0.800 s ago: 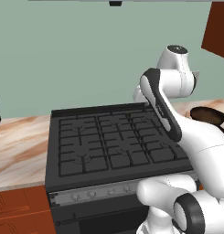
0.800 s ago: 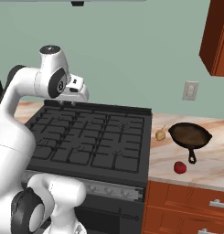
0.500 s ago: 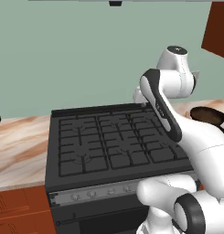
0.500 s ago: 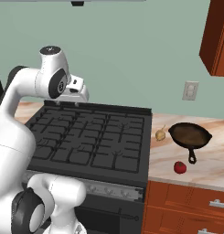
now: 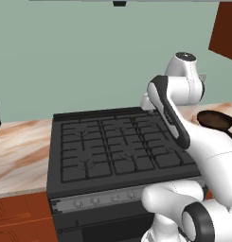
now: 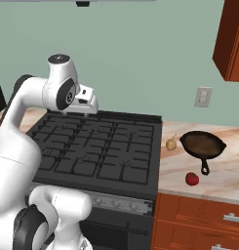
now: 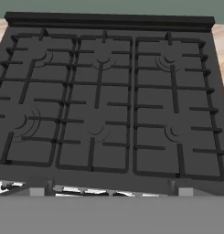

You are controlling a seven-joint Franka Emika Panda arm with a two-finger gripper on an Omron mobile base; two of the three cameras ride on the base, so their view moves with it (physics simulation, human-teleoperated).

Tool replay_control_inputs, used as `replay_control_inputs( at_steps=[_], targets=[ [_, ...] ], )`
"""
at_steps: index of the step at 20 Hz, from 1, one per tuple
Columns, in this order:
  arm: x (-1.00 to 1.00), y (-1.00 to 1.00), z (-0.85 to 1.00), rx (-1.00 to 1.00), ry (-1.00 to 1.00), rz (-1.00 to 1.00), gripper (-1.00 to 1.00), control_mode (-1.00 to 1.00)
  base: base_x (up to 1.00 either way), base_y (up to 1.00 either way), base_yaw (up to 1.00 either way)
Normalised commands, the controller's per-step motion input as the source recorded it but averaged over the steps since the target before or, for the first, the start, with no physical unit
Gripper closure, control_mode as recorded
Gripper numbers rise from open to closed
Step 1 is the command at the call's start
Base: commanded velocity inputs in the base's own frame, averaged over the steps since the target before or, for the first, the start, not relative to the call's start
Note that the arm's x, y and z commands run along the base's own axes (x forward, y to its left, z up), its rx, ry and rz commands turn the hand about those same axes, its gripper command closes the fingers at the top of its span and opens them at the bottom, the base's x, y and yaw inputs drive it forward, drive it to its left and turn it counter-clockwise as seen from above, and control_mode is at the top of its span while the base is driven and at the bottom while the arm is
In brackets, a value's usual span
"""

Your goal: Place the pan on the front right burner on the stove. Then place the tomato and the onion in the pan and turn on the front right burner.

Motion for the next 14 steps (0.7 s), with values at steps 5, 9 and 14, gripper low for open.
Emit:
replay_control_inputs(
  at_steps=[5,9,14],
  targets=[
    [-0.01,-0.16,-0.09,0.0,0.0,0.0,-1.0,-1.0,0.0,0.0,0.0],
    [-0.14,-0.22,-0.09,0.0,0.0,0.0,-1.0,-1.0,0.0,0.0,0.0],
    [-0.2,-0.24,-0.15,0.0,0.0,0.0,-1.0,-1.0,0.0,0.0,0.0]
  ],
)
